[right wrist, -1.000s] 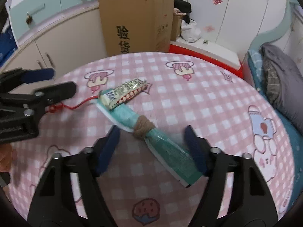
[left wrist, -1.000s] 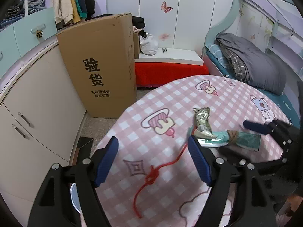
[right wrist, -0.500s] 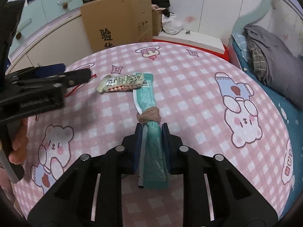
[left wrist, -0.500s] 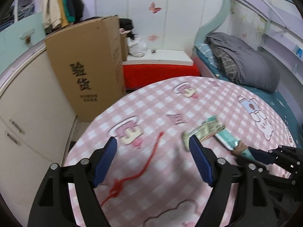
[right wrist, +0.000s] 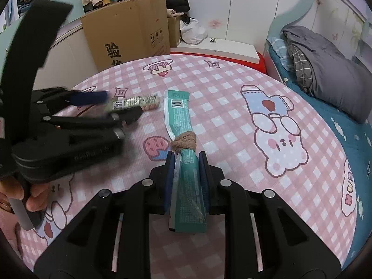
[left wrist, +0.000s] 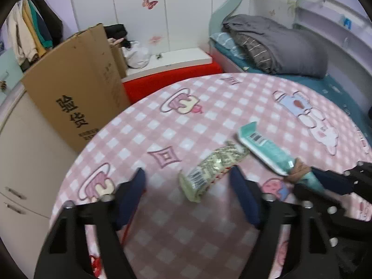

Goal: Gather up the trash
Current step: 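Grasp the teal wrapper with the right gripper while the left gripper grasps the snack bar, then carry both items over the bin and open both grippers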

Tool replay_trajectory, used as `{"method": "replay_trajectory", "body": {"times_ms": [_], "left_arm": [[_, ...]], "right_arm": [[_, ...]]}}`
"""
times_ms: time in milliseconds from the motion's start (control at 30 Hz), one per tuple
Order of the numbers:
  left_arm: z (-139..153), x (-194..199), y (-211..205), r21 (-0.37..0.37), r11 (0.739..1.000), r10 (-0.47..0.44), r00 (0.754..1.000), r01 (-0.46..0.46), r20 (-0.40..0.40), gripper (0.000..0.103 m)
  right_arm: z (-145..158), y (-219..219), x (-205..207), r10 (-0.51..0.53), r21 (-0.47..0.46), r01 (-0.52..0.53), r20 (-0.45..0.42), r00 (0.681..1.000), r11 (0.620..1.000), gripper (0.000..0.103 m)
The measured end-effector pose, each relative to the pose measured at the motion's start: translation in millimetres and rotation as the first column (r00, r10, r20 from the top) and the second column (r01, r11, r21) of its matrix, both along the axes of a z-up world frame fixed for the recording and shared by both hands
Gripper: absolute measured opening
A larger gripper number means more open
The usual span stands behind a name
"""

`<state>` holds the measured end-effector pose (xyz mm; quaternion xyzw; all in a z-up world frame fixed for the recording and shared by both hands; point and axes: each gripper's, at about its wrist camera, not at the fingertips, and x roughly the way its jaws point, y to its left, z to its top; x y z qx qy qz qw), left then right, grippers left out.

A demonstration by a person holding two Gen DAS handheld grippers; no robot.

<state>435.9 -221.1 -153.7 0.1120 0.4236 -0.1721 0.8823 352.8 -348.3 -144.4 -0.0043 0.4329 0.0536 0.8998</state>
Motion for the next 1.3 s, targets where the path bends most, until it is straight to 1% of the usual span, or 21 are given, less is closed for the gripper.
{"method": "replay_trajectory", "body": {"times_ms": [33,67,167,200,233,300,367,467,567,700,800,833,967,1067,1167,1267,1300], "left_arm": [[1,1,0,-0.014,1.0,0.002,1.0,-0.003,-0.004,0.031],[2,0,-1,0.001,1.0,0.016,1.0,-0.016,0.002,0.029],[2,-3,-2,0.005,1.0,0.022,1.0,-0.022,0.009,0.021],[2,-5,-2,0.003,1.0,0.026,1.0,-0.026,0.01,0.017],[4,-9,1,-0.007,1.0,0.028,1.0,-0.028,0.007,0.015],[7,-15,7,-0.033,0.999,0.036,0.999,-0.036,-0.001,0.014],[13,-22,14,-0.044,0.998,0.046,0.999,-0.045,0.013,0.014],[29,-36,34,-0.076,0.995,0.063,0.998,-0.061,0.031,0.014],[44,-46,53,-0.102,0.992,0.08,0.996,-0.074,0.048,0.014],[67,-68,92,-0.147,0.983,0.126,0.989,-0.113,0.08,0.014],[83,-84,131,-0.178,0.972,0.175,0.98,-0.156,0.099,0.014],[85,-88,141,-0.179,0.969,0.19,0.976,-0.17,0.104,0.014],[93,-109,192,-0.193,0.951,0.265,0.958,-0.24,0.114,0.014],[93,-125,242,-0.199,0.929,0.338,0.934,-0.311,0.116,0.014],[87,-137,280,-0.186,0.911,0.393,0.913,-0.368,0.115,0.014],[74,-145,325,-0.175,0.879,0.463,0.882,-0.444,0.091,0.014],[67,-148,344,-0.17,0.864,0.492,0.867,-0.475,0.08,0.014]], "right_arm": [[0,0,-1,0.001,0.002,-0.001,0.001,1.0,1.0,0.021],[0,3,-3,0.001,0.003,-0.001,0.002,1.0,1.0,0.021],[0,6,-4,0.011,0.017,-0.011,0.005,1.0,1.0,0.02],[0,8,-4,0.013,0.022,-0.013,0.006,1.0,1.0,0.02],[0,11,-4,0.017,0.023,-0.017,0.009,1.0,1.0,0.019],[1,16,-6,0.023,0.032,-0.023,0.014,1.0,0.999,0.019],[5,21,-8,0.031,0.052,-0.032,0.022,0.999,0.998,0.019],[12,32,-13,0.032,0.069,-0.035,0.04,0.999,0.997,0.019],[23,52,-22,0.052,0.076,-0.057,0.065,0.996,0.995,0.019],[43,81,-33,0.092,0.102,-0.102,0.096,0.991,0.99,0.019],[60,115,-44,0.149,0.12,-0.163,0.119,0.982,0.979,0.019],[64,125,-46,0.164,0.122,-0.179,0.125,0.979,0.976,0.019],[78,181,-55,0.247,0.139,-0.267,0.145,0.958,0.954,0.019],[80,226,-60,0.313,0.141,-0.333,0.149,0.938,0.932,0.019],[73,276,-62,0.379,0.147,-0.397,0.134,0.915,0.906,0.019],[59,317,-61,0.428,0.159,-0.44,0.107,0.898,0.884,0.019],[53,333,-60,0.445,0.163,-0.455,0.096,0.891,0.876,0.019]]}}
